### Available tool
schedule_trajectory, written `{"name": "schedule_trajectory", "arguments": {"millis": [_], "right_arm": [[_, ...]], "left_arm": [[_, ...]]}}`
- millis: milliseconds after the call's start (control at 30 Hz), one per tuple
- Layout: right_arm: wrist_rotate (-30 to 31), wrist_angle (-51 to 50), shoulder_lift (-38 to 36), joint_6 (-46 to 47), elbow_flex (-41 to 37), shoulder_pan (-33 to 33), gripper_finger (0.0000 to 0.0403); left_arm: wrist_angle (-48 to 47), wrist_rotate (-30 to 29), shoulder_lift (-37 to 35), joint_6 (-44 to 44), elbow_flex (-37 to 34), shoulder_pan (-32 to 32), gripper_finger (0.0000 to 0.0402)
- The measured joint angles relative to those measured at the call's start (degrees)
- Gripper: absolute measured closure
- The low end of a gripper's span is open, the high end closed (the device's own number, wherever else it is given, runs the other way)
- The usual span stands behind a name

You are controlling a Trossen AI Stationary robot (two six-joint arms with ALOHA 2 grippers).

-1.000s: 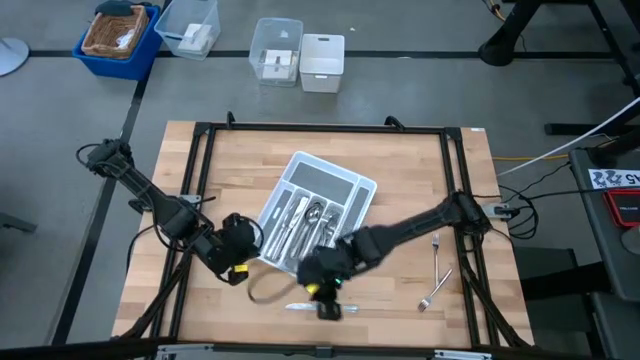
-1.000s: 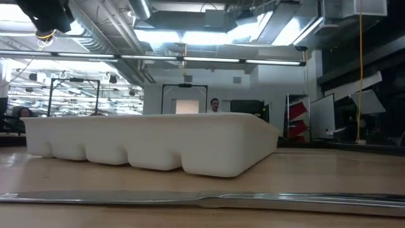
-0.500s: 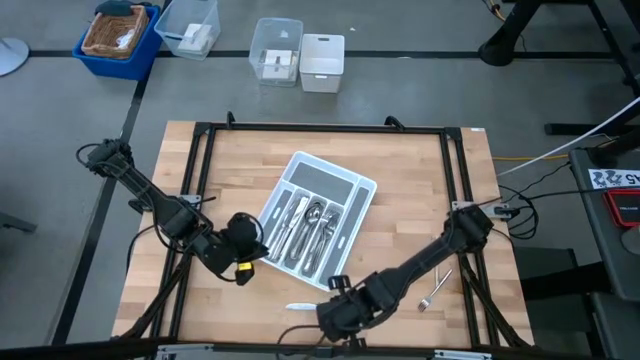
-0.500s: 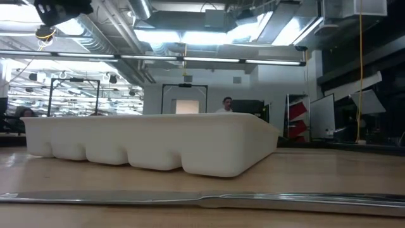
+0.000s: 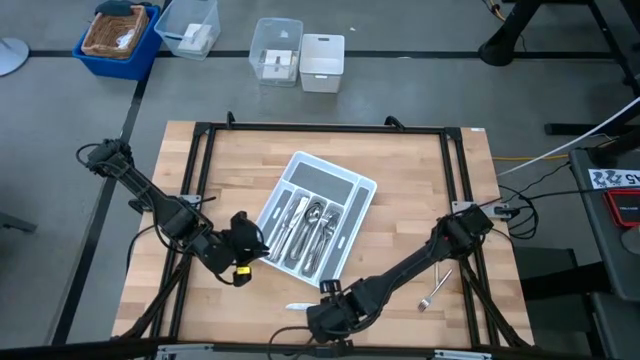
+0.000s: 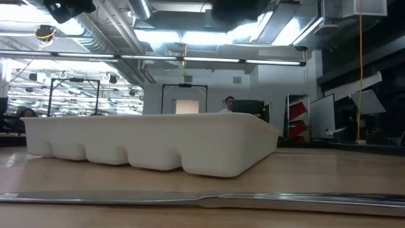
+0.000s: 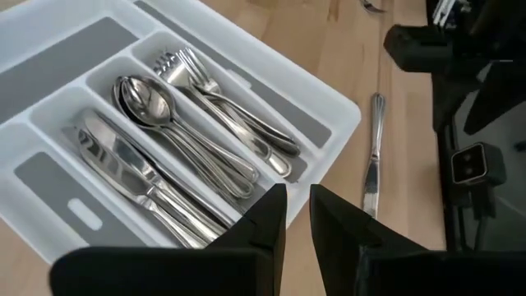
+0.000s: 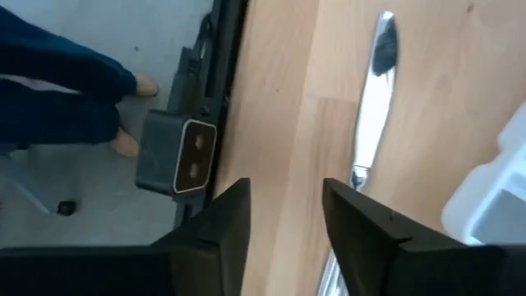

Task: Sort silverware
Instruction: Put the silver knife into the white cutlery tray

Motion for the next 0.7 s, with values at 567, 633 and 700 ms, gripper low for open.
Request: {"name": "schedule_trajectory", "arguments": {"millis": [567, 633, 700], "right_arm": [[5.1, -0.6, 6.3, 6.1, 0.0, -3.0, 0.0235], [5.1, -1.4, 6.3, 6.2, 0.0, -3.4, 0.0235], [5.0, -1.5, 6.3, 6.2, 0.0, -3.5, 0.0236]], "left_arm": [[-0.1, 0.0, 0.0, 6.2, 0.0, 0.0, 0.0355], [-0.1, 0.0, 0.0, 6.2, 0.0, 0.0, 0.0355], [-0.1, 0.0, 0.0, 6.2, 0.0, 0.0, 0.0355]]}}
